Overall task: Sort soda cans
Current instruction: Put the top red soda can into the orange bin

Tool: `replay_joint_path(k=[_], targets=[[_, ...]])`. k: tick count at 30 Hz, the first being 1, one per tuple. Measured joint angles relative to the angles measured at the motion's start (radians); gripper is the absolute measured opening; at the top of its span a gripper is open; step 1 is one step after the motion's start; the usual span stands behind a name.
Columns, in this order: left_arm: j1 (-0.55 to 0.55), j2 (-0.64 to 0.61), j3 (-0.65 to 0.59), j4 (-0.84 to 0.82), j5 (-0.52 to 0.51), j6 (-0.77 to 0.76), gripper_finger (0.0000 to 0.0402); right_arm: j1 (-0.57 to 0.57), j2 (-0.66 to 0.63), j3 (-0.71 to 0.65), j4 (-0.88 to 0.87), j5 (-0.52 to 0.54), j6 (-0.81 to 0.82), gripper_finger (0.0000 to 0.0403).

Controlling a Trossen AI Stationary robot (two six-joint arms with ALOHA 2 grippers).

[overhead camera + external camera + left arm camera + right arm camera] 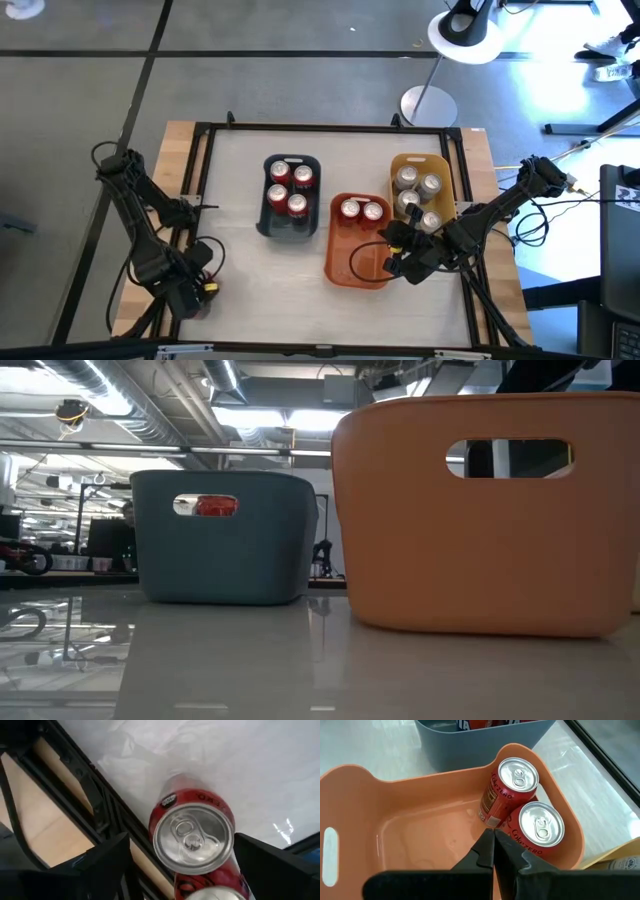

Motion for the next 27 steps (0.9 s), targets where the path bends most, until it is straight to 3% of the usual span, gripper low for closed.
replay_joint_path(k=[12, 16, 22, 27], targets=[[0.004, 0.000, -0.112, 0.162, 0.001, 0.070, 0.0343, 0.000, 0.000, 0.000, 0.001, 0.007, 0.001, 0.0005], [0.007, 0.000, -0.164, 0.265, 0.003, 0.162, 0.0343, 0.000, 0.000, 0.000, 0.001, 0.016, 0.001, 0.0005], [0.052, 0.000, -0.175, 0.259, 0.005, 0.242, 0.0302, 0.000, 0.000, 0.000, -0.002, 0.017, 0.001, 0.0005], [0.122, 0.002, -0.166, 0.261, -0.010, 0.371, 0.0299, 0.000, 0.000, 0.000, -0.088, -0.009, -0.038, 0.0005]])
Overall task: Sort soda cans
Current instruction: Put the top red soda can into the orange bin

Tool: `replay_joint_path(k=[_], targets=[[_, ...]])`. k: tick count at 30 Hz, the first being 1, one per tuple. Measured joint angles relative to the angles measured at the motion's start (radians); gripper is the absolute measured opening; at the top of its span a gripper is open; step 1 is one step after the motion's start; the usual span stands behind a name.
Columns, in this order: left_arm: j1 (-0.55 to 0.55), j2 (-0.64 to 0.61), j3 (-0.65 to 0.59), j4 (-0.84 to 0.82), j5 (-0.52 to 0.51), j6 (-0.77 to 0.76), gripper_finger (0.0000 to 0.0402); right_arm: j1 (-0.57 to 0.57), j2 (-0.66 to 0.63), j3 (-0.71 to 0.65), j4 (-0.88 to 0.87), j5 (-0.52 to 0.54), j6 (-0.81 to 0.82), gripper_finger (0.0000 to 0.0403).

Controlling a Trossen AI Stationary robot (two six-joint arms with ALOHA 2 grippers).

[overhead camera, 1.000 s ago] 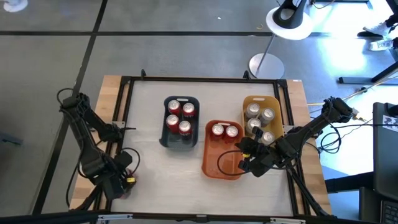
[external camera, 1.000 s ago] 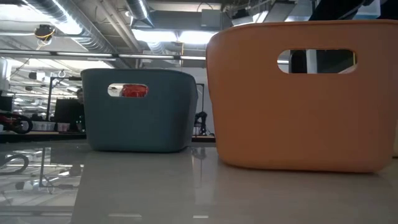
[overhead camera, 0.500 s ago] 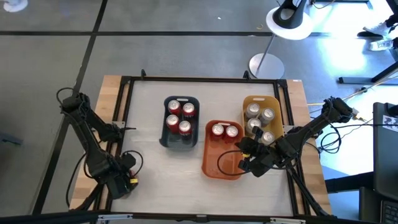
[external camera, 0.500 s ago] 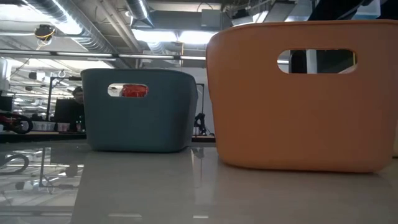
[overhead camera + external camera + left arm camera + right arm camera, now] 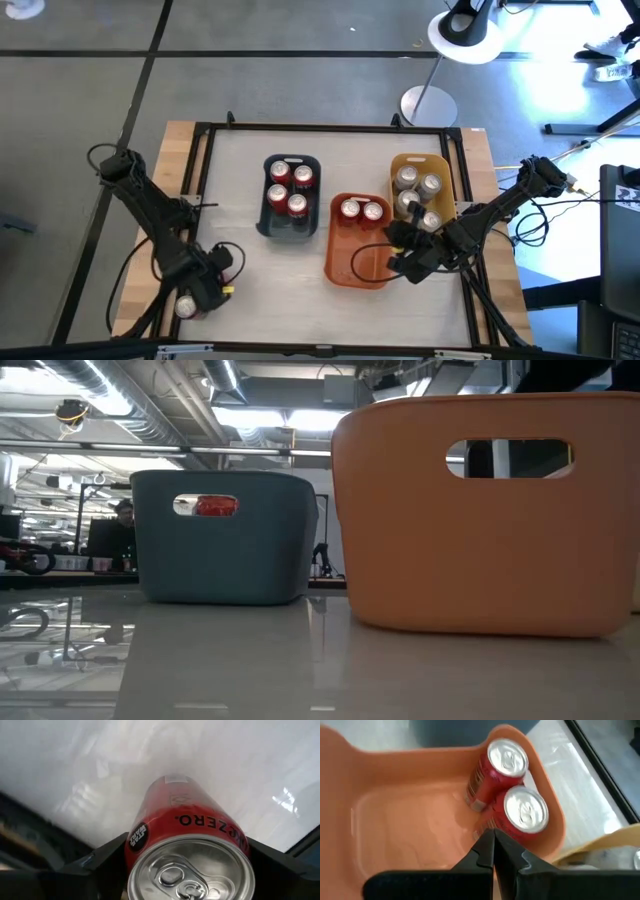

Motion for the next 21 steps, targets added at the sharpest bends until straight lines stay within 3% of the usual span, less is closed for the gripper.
replay_joint_path(k=[9, 15, 21], targets=[[0.201, 0.001, 0.163, 0.001, -0.071, 0.327, 0.0299, 0.000, 0.000, 0.000, 0.023, -0.009, -0.016, 0.0005], [0.348, 0.000, 0.319, 0.065, -0.165, 0.640, 0.0299, 0.000, 0.000, 0.000, 0.195, -0.009, -0.191, 0.0005], [0.497, -0.001, 0.370, 0.293, -0.183, 0.956, 0.0299, 0.000, 0.000, 0.000, 0.404, -0.009, -0.395, 0.0005]])
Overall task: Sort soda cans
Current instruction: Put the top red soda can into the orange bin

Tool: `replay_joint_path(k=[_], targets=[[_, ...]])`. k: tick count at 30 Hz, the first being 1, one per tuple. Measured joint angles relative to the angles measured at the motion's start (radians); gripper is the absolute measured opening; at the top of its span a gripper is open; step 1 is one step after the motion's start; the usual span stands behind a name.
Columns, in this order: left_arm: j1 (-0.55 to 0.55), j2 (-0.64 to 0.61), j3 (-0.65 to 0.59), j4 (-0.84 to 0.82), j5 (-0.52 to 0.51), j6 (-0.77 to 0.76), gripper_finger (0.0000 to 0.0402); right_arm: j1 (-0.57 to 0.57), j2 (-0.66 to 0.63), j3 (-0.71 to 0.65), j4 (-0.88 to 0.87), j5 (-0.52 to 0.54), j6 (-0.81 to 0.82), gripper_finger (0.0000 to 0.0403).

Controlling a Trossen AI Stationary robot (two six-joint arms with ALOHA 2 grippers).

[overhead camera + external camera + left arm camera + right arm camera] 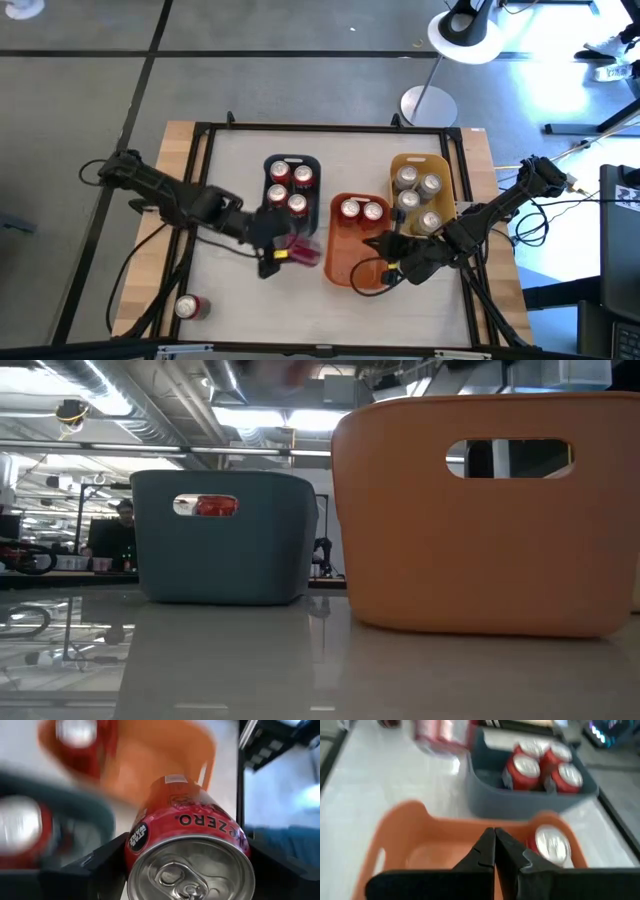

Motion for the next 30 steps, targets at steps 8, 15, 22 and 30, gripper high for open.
replay_joint_path(k=[8, 15, 22, 30], targets=[[0.119, 0.071, 0.000, 0.217, 0.052, 0.226, 0.0299, 0.000, 0.000, 0.000, 0.227, 0.014, -0.200, 0.0005], [0.136, 0.114, -0.001, 0.333, 0.100, 0.307, 0.0299, -0.013, 0.045, 0.000, 0.242, 0.027, -0.195, 0.0005], [0.147, 0.117, -0.003, 0.368, 0.096, 0.347, 0.0299, -0.026, 0.116, 0.000, 0.255, 0.022, -0.182, 0.0005], [0.173, 0.158, -0.003, 0.416, 0.091, 0.385, 0.0299, -0.034, 0.148, 0.000, 0.223, 0.043, -0.163, 0.0005]])
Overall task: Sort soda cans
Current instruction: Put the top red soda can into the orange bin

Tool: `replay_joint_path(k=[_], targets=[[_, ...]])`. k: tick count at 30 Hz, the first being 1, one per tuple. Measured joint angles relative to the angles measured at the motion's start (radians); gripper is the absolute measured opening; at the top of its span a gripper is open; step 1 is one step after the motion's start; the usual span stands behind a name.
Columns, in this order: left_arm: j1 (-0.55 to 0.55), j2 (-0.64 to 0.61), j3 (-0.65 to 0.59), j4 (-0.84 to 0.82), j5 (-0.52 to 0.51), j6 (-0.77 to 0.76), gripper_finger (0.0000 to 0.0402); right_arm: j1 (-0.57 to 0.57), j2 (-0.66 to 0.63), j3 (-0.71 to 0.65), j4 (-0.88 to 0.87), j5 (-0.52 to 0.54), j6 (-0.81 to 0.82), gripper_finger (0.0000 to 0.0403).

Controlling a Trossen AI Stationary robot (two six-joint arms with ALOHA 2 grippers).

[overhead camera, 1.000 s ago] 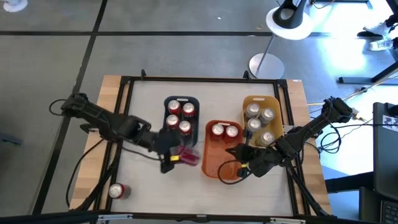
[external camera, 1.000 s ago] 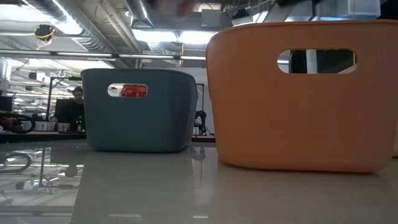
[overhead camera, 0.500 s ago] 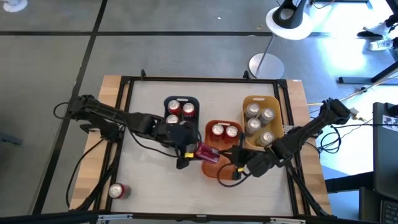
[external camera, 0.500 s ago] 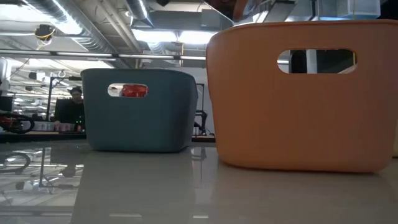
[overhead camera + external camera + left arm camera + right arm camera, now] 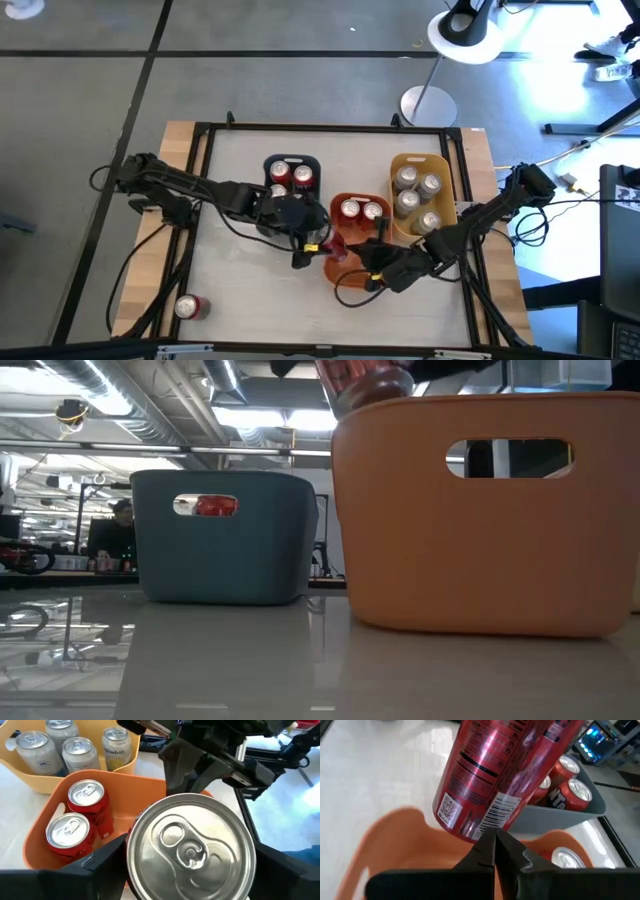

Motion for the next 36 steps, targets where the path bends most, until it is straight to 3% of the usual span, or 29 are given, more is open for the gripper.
replay_joint_path(k=[4, 12, 19, 30, 36], targets=[[0.012, 0.041, 0.002, 0.033, -0.007, 0.006, 0.0299, 0.002, -0.023, 0.038, -0.176, -0.009, 0.026, 0.0005], [0.036, 0.138, 0.005, 0.124, -0.004, 0.003, 0.0299, 0.050, -0.120, 0.165, -0.652, 0.002, 0.284, 0.0005], [0.050, 0.250, 0.031, 0.215, 0.003, -0.044, 0.0299, 0.073, -0.169, 0.172, -0.727, 0.046, 0.357, 0.0005], [0.068, 0.495, 0.318, 0.016, 0.006, -0.006, 0.0299, 0.074, -0.169, 0.171, -0.753, 0.106, 0.358, 0.0005], [0.088, 0.550, 0.354, 0.022, 0.004, 0.007, 0.0299, 0.074, -0.169, 0.170, -0.769, 0.088, 0.382, 0.0005]])
